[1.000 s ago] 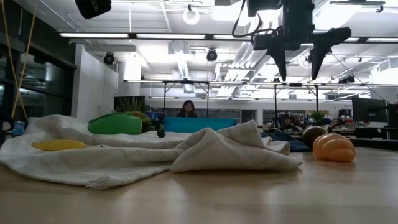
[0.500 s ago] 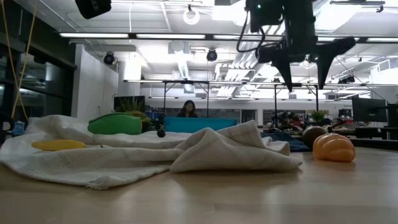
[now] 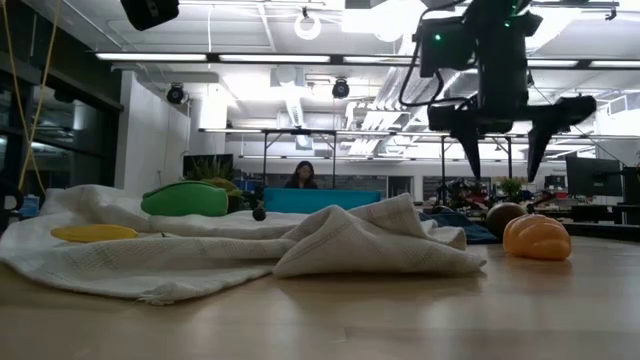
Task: Pick and placing Produce into tupperware
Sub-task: Put the kiwi into the blue bin
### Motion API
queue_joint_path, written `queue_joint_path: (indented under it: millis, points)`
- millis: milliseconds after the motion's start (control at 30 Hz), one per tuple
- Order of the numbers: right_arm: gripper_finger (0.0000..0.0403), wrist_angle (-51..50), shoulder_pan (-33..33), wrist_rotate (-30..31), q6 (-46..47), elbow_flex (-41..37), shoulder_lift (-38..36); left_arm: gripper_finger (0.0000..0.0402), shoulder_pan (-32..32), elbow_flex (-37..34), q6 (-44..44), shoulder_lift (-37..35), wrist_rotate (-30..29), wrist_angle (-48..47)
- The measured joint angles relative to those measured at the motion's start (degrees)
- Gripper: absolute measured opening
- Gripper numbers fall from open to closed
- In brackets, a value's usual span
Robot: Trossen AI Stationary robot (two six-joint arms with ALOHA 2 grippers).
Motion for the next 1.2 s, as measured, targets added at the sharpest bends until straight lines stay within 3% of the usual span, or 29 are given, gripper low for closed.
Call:
queue_joint_path:
  millis: [400, 700, 1200]
  points:
    - [0.0275, 1.7, -1.3, 0.2, 3.0, -5.3, -0.9, 0.0046, 0.0, 0.0, 0.0, 0.0, 0.0, 0.0]
    - [0.0275, 5.5, -5.2, 3.1, 0.0, -5.3, -0.9, 0.0046, 0.0, 0.0, 0.0, 0.0, 0.0, 0.0]
    - [0.0275, 9.1, -5.2, 3.6, -2.2, -5.3, -0.9, 0.0046, 0.0, 0.0, 0.0, 0.0, 0.0, 0.0]
